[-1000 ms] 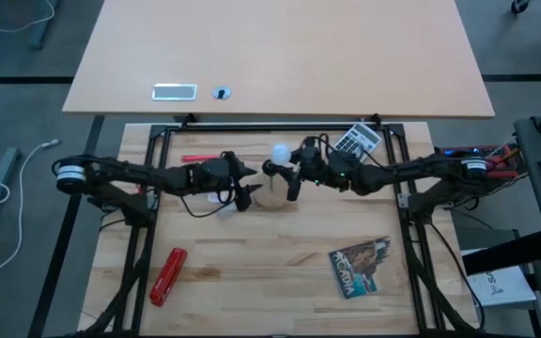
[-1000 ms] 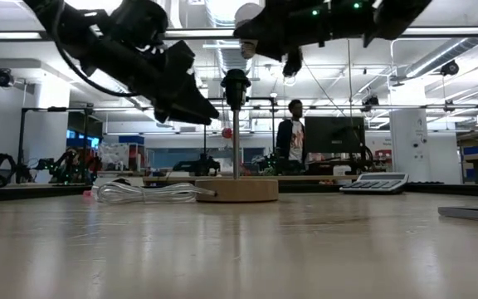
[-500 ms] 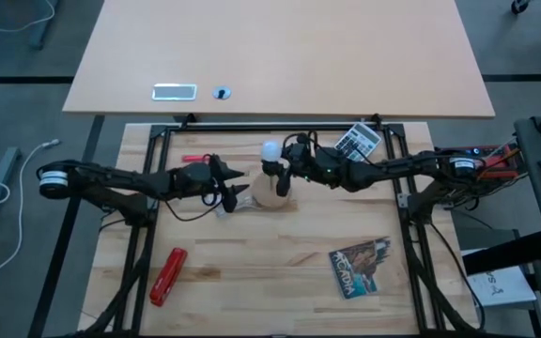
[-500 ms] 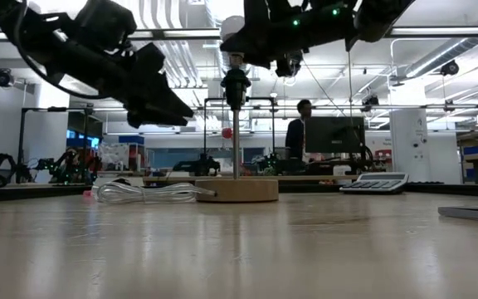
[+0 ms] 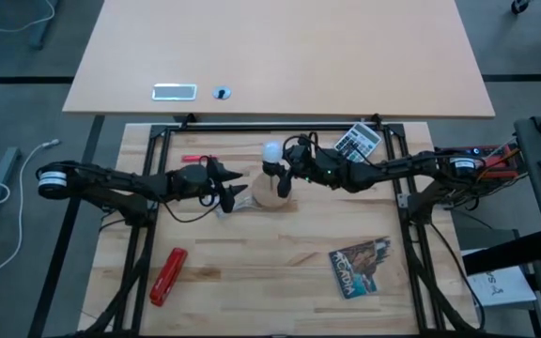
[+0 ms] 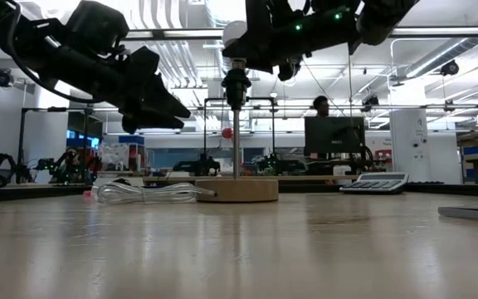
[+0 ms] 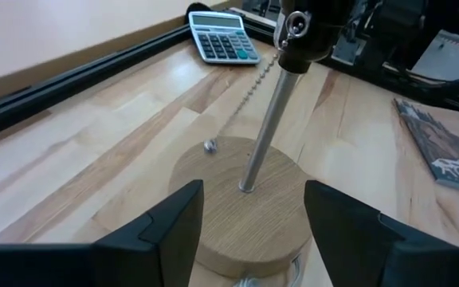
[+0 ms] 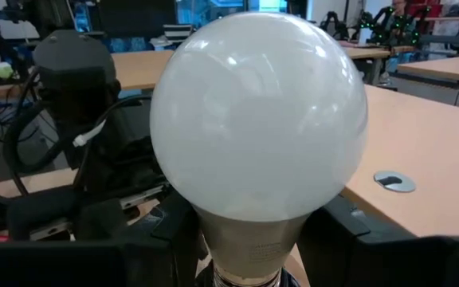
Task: Screw lightbulb
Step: Insert the lightbulb into the lamp
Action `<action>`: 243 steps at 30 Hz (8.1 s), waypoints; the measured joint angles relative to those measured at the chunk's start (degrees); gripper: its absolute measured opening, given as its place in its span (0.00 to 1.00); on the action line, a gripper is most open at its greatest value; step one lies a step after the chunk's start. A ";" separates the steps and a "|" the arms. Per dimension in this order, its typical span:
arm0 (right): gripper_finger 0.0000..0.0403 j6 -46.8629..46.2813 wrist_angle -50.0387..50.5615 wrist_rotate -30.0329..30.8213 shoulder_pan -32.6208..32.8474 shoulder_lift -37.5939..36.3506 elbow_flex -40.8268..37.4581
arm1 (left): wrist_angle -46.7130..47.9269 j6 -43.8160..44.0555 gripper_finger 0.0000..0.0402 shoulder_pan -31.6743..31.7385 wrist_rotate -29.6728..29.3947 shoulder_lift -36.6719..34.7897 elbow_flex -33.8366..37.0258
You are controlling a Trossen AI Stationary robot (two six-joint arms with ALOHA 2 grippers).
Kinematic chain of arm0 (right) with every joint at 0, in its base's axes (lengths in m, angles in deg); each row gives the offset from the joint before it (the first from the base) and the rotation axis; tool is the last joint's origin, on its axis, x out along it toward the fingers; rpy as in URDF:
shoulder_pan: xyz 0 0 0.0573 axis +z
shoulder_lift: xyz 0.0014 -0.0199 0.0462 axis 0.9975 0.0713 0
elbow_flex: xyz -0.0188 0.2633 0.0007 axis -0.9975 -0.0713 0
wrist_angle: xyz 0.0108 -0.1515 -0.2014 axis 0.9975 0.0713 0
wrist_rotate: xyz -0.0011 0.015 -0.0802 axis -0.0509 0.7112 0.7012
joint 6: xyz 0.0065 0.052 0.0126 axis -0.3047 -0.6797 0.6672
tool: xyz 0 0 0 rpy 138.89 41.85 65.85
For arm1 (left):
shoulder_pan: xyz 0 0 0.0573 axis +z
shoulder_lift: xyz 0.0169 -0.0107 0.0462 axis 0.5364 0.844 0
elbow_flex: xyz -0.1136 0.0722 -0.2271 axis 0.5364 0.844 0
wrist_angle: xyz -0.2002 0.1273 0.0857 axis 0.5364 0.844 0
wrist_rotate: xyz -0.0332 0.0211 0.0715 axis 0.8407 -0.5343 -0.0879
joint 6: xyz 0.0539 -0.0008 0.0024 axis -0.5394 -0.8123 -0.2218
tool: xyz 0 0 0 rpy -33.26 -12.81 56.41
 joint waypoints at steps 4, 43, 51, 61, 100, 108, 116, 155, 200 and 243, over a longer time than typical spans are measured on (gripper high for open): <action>0.39 -0.03 0.01 0.00 -0.02 -0.01 0.00 | 0.00 0.02 0.51 0.00 0.00 0.00 -0.04; 0.57 -0.88 -7.49 0.25 0.14 6.73 -0.89 | -2.46 -1.35 0.53 0.00 -0.15 0.08 0.00; 0.67 -0.73 -5.90 0.61 0.93 4.82 -1.28 | -2.42 -0.90 0.55 0.00 -0.13 0.09 0.00; 0.61 -0.05 -3.14 0.51 1.81 1.97 -1.21 | -0.57 -0.85 0.51 0.00 -0.09 0.07 0.03; 0.61 -3.61 33.70 13.95 1.90 -16.63 -1.07 | 5.46 -15.15 0.72 17.55 -10.91 19.76 -18.93; 0.62 -6.48 36.97 12.88 -5.35 -16.63 -1.07 | 5.62 -13.40 0.69 18.10 -7.76 21.09 -17.72; 0.62 -13.38 36.33 -0.86 -20.01 -15.47 -1.07 | 9.40 -10.01 0.71 18.06 -7.17 19.52 -16.74; 0.77 -1.89 54.54 -22.99 -33.35 23.53 32.09 | 12.50 -2.92 0.69 18.43 10.36 10.48 -8.54; 0.68 2.03 57.04 -17.97 -29.81 32.44 31.95 | 1.18 3.30 0.67 18.15 9.07 8.41 -0.15; 0.61 -1.15 51.28 -11.50 -20.05 -17.23 9.97 | -1.77 10.32 0.55 9.60 10.65 -11.66 3.54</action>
